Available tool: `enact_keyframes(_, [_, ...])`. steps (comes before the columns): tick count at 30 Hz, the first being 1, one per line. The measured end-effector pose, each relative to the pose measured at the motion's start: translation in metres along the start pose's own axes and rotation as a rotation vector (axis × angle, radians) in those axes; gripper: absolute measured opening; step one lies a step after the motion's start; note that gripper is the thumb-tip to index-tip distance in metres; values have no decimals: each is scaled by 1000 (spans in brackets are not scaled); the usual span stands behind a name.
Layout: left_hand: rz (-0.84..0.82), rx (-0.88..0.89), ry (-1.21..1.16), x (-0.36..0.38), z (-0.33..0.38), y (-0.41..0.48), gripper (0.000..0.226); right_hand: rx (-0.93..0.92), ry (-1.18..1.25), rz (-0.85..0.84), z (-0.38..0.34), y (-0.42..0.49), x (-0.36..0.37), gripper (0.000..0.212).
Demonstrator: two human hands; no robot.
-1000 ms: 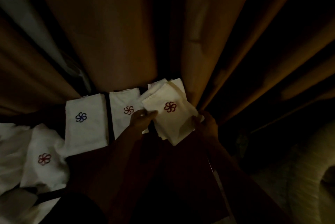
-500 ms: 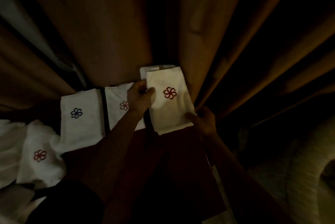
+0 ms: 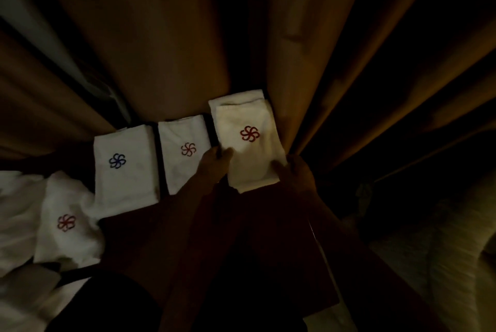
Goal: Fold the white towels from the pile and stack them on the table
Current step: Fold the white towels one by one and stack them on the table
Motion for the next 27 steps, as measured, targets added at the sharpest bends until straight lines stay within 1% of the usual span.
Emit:
enact_keyframes(2, [16, -114, -140, 11, -6, -11, 48, 51, 54, -65, 3, -1, 6, 56])
enact_keyframes(3, [29, -153, -192, 16, -6, -16, 48, 47, 98, -76, 4, -2, 7, 53])
enact_keyframes(6, [79, -150, -244, 21, 1, -19, 48, -8, 218, -49, 0, -8, 1, 43])
enact_keyframes(8, [85, -149, -287, 24, -1, -20, 46, -41, 223, -30, 2, -6, -1, 41])
enact_keyframes(13, [54, -113, -199, 25, -7, -27, 46, -53, 106, -57, 5, -7, 3, 48])
enact_keyframes(15, [21, -41, -143, 20, -3, -26, 47, -89, 61, 11, 1, -12, 0, 53])
enact_keyframes(18, [-15, 101, -64, 6, 8, -27, 47, -239, 11, 172, -12, -26, -8, 56])
enact_keyframes(19, [-21, 132, -45, -1, 11, -29, 49, -303, -15, 197, -19, -33, -7, 57])
enact_keyframes(22, [-3, 154, -2, -25, 14, -36, 64, -507, -57, 203, -42, -57, 4, 57])
enact_keyframes(24, [16, 159, 24, -45, 12, -45, 75, -637, -103, 255, -55, -71, 21, 54])
enact_keyframes(25, [22, 179, 47, -57, 12, -51, 78, -657, -120, 259, -62, -80, 31, 55])
enact_keyframes(27, [17, 241, 129, -81, 13, -66, 77, -658, -164, 213, -74, -96, 54, 59])
Point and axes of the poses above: each hand's wrist, its own y-axis towards the middle knuckle, its own x-axis out of the palm, z = x × y, the point moved 6 cm from there along y, towards the middle knuckle, and after that the axes turned 13 degrees about x, right-handed, at the moved point
